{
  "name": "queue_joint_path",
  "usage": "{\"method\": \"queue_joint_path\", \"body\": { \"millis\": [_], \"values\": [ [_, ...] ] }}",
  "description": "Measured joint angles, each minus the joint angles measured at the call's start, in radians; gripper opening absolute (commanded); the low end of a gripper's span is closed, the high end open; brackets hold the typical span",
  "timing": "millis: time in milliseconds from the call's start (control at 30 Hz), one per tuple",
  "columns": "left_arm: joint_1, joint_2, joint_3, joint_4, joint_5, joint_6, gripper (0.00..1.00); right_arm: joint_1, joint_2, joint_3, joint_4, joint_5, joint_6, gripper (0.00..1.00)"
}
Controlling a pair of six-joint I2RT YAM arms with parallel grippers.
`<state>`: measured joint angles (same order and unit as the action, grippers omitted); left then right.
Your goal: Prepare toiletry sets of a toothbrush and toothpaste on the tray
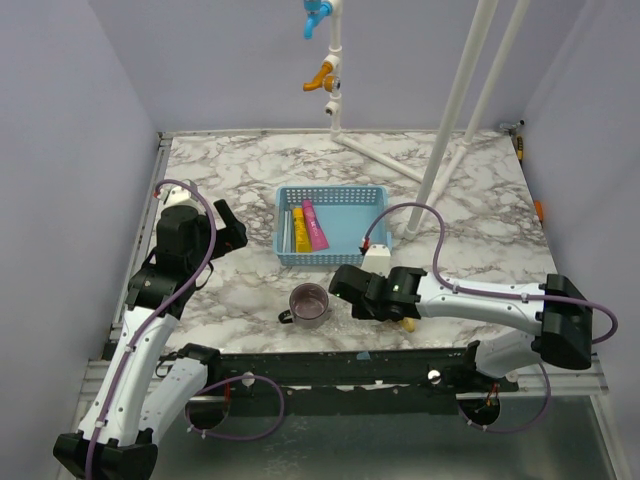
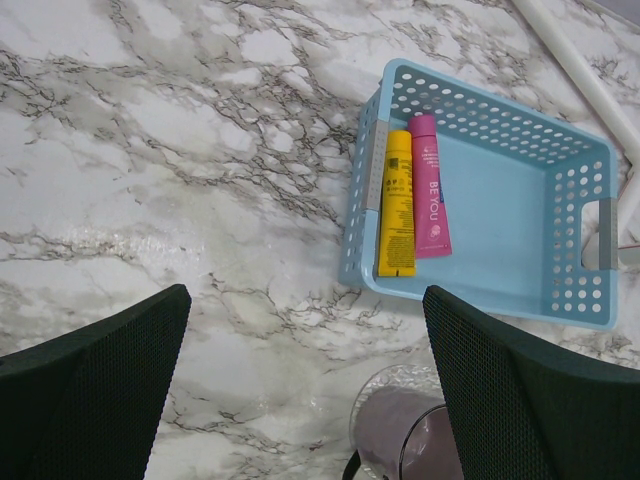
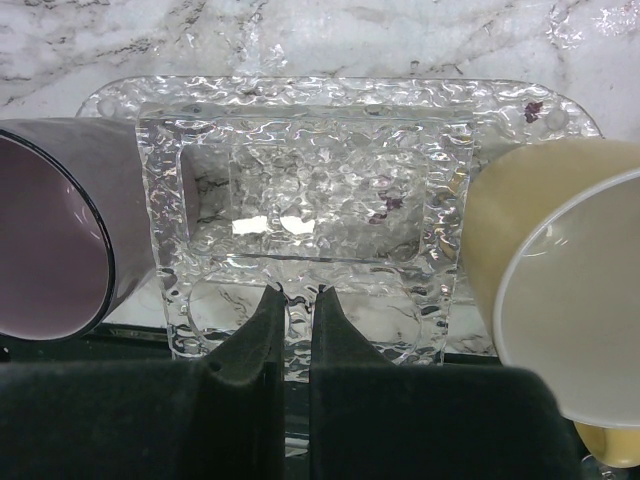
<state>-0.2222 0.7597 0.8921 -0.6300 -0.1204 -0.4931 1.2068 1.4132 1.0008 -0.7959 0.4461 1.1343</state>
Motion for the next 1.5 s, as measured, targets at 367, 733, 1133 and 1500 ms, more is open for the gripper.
{"method": "queue_joint_path", "body": {
  "millis": [367, 733, 1133, 1500],
  "values": [
    [0.0, 0.0, 0.0, 0.0, 0.0, 0.0, 0.99, 0.0, 0.0, -0.006, 0.01, -0.023, -0.011, 0.01],
    [0.0, 0.001, 0.0, 0.0, 0.0, 0.0, 0.99, 0.0, 0.015, -0.005, 0.009, -0.022, -0.01, 0.02],
    [0.0, 0.001, 0.0, 0.0, 0.0, 0.0, 0.99, 0.0, 0.015, -0.005, 0.0, -0.021, 0.0, 0.22],
    [0.0, 0.0, 0.0, 0.0, 0.0, 0.0, 0.99, 0.0, 0.015, 0.042, -0.064, -0.012, 0.01, 0.33]
  ]
}}
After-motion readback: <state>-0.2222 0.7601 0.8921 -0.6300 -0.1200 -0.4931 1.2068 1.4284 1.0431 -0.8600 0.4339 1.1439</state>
